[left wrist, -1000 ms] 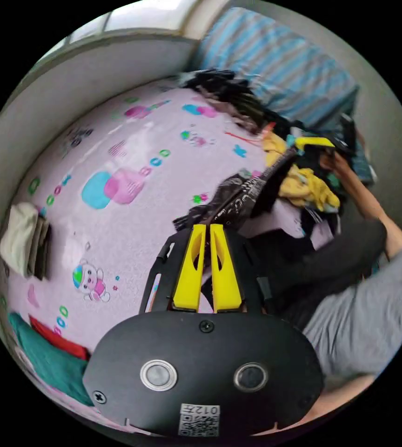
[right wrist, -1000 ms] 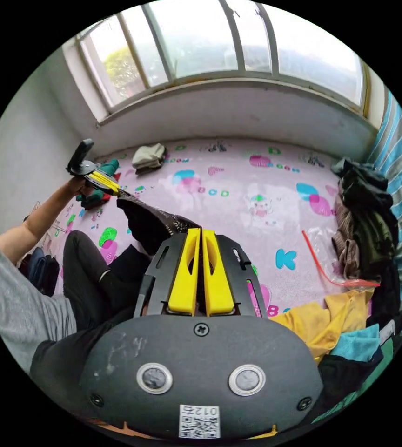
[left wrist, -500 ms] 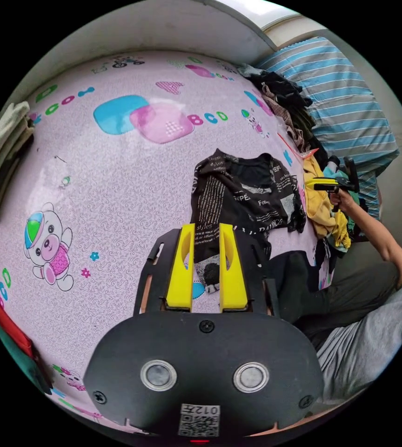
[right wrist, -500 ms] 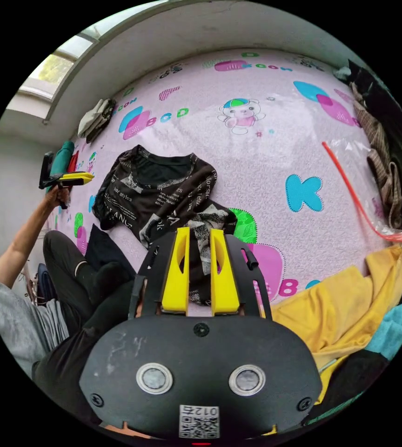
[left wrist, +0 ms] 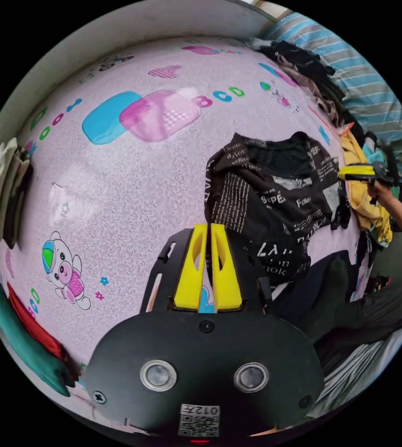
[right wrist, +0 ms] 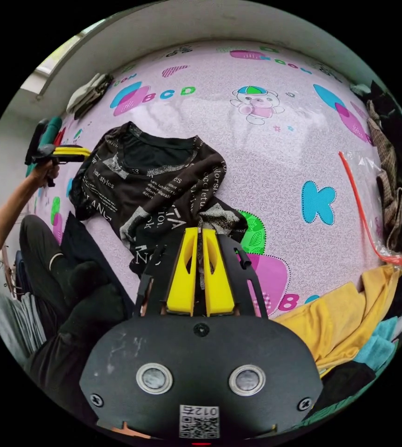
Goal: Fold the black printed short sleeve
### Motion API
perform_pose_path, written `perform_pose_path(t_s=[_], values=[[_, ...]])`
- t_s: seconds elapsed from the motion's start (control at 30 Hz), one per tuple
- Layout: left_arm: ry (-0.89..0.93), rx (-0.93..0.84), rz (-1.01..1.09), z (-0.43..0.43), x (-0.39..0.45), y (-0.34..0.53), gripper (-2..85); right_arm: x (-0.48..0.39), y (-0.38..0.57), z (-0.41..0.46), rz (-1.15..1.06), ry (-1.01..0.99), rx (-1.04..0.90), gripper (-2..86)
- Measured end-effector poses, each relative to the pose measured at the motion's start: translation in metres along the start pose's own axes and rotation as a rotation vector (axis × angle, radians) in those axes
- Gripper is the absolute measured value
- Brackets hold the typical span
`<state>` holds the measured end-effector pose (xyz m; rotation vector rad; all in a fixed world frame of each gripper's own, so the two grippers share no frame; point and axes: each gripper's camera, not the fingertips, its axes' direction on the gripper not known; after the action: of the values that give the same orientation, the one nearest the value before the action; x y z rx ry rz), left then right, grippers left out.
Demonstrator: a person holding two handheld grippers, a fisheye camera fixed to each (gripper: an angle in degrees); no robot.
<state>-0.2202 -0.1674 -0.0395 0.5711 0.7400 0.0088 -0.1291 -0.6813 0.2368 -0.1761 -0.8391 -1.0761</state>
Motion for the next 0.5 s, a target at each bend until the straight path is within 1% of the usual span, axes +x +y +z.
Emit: perform_pose_path(t_s=[0.07,0.23,0.37,0.43,0.5], values=[[-0.008,0.003,0.004,-0.003,0.012,0.011,0.8,-0.009,0.003,-0.008,-0.004,0.028,0.009,-0.6],[-0.042,0.111,-0.04,-0.038,0.034,0.051,0.1,-0.023,0.018,-0.051,0.056,0.065,0.106,-0.9],[-0.171,0.222,-0.061,-0.091,0.057,0.092,0.0,-0.038,0.029,-0.097,0.053,0.176,0.18,-1.0],[-0.233,0.272,-0.064,-0.119,0.07,0.109,-0.1,-0.051,0.038,-0.141,0.045,0.253,0.254,-1.0],[-0.336,0.347,-0.065,-0.163,0.091,0.131,-0.1,-0.061,0.047,-0.182,0.052,0.302,0.337,-1.0]])
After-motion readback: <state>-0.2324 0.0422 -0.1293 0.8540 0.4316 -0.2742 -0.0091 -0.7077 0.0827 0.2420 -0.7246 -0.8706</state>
